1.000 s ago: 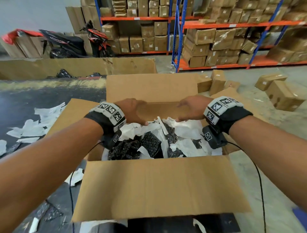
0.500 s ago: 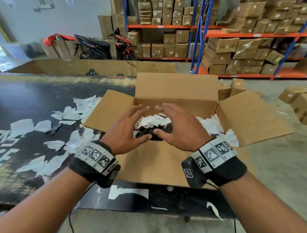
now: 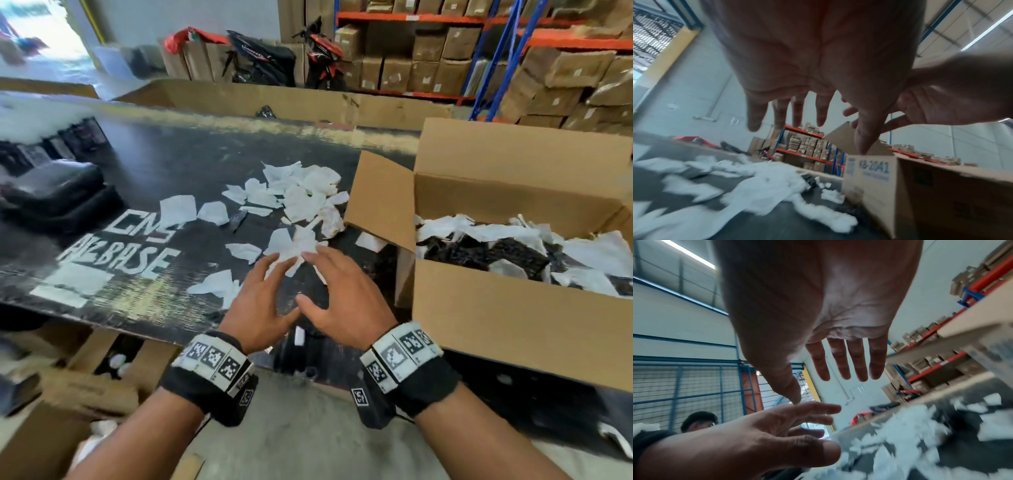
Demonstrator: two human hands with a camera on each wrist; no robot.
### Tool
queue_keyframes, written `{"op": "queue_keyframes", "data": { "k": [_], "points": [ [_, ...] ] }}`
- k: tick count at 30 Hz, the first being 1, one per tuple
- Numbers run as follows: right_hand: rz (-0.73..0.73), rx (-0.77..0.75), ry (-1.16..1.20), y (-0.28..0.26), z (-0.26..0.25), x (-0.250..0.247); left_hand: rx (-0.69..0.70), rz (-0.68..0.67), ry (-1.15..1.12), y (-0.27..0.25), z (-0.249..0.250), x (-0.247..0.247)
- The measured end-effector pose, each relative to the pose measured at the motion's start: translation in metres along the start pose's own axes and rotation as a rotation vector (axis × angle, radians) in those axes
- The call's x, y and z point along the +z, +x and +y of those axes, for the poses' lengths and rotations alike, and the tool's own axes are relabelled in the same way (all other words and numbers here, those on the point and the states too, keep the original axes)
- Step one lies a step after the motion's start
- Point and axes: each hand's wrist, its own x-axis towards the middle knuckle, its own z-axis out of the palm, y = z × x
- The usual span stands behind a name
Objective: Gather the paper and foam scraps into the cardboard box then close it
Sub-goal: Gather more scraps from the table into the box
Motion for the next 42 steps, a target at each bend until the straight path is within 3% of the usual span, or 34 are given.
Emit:
{"op": "queue_keyframes", "data": {
  "k": [5,9,13,17,20,25,28,31,33,37,42],
  "points": [
    [-0.150,0.272,-0.082,0.021,0.011,0.081,-0.341,-0.281,0.231,-0.022,-0.090,0.005],
    [-0.186,0.504,-0.203,0.038,0.039,0.105,-0.305,-0.440,0.326,-0.019,-0.130,0.013],
    [-0.140,0.727,-0.268,0.059,0.072,0.104,-0.266,-0.503,0.370,0.007,-0.153,0.014],
    [-0.204,0.894,-0.209,0.078,0.101,0.106,-0.214,-0.549,0.345,0.033,-0.166,0.021],
    [-0.264,0.800,-0.163,0.095,0.103,0.120,-0.160,-0.545,0.335,0.059,-0.169,0.028],
    [-0.400,0.435,-0.027,0.124,0.066,0.159,-0.088,-0.560,0.294,0.101,-0.167,0.039],
    [-0.401,0.316,0.034,0.134,0.052,0.154,-0.047,-0.551,0.213,0.120,-0.164,0.026],
    [-0.452,0.169,-0.087,0.125,0.060,0.128,0.054,-0.531,0.238,0.124,-0.173,0.004],
    [-0.564,0.145,-0.198,0.111,0.078,0.114,0.118,-0.577,0.302,0.118,-0.186,-0.004],
    [-0.736,0.215,-0.289,0.087,0.111,0.113,0.065,-0.645,0.359,0.098,-0.196,0.010],
    [-0.549,0.227,-0.257,0.117,0.100,0.146,0.092,-0.609,0.375,0.098,-0.176,0.038]
  ]
}}
